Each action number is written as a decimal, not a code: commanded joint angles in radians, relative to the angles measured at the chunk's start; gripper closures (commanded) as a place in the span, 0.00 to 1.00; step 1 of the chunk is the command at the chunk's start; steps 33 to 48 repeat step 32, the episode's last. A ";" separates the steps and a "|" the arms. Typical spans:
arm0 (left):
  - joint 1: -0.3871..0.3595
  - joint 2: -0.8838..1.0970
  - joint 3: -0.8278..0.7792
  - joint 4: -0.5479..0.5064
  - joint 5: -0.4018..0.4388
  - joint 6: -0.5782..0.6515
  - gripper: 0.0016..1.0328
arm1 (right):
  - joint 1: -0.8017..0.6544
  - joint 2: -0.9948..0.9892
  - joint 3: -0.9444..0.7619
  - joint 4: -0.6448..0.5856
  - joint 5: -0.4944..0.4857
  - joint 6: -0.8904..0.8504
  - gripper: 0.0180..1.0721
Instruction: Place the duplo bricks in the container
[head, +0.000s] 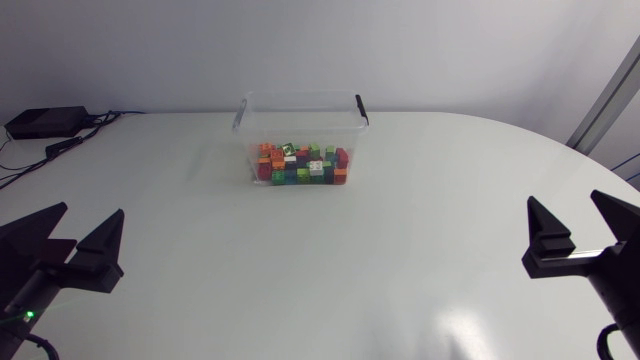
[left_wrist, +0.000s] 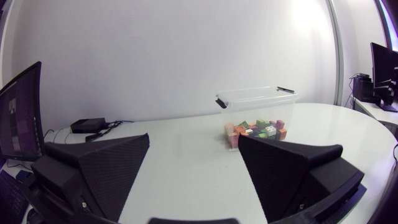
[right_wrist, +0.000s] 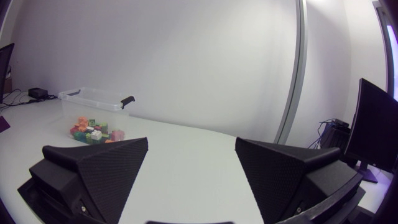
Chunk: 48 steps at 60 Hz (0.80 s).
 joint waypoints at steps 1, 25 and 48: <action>-0.005 -0.026 -0.050 0.032 -0.016 -0.047 0.04 | -0.014 -0.034 -0.059 0.025 -0.018 0.059 0.04; -0.011 -0.089 -0.161 0.099 -0.042 -0.107 0.04 | -0.043 -0.125 -0.193 0.055 -0.082 0.151 0.04; -0.011 -0.089 -0.161 0.099 -0.042 -0.107 0.04 | -0.043 -0.125 -0.193 0.055 -0.082 0.151 0.04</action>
